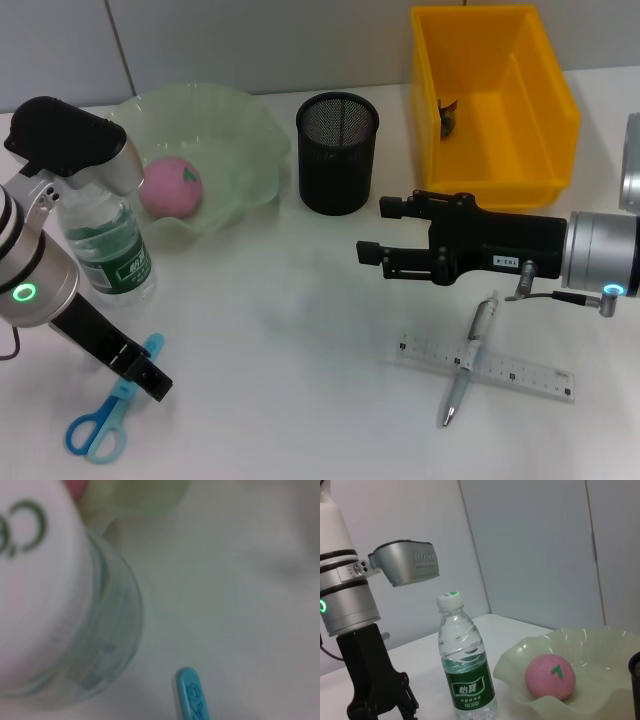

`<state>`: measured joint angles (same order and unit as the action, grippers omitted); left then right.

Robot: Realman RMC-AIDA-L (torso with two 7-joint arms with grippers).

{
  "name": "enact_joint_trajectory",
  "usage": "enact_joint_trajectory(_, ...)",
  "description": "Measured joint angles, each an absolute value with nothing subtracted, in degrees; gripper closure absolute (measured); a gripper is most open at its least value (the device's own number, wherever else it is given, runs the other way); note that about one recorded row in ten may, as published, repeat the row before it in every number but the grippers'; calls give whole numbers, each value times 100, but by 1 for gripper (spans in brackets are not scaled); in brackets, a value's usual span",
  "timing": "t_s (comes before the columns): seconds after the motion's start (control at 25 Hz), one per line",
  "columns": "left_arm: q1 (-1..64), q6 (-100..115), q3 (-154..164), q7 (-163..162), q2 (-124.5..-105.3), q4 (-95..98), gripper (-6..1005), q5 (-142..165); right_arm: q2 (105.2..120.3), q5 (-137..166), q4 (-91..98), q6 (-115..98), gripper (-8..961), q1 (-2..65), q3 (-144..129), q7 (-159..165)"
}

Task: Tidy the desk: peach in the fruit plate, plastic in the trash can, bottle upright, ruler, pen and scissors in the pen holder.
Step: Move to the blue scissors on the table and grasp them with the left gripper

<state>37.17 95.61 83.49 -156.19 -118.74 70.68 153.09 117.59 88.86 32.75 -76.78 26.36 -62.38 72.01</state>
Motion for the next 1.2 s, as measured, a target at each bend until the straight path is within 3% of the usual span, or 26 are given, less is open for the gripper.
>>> enact_joint_trajectory(1.04,3828,9390,8502,-15487,-11875,6799,339,15445,11760,8886,3269,-7683,193,2690,-6217,7200)
enact_joint_trajectory(1.2,3832,9384,8508,-15483,-11874,6791,394,15465,11760,8885,3269,-7693,193,2690,-6215,7226)
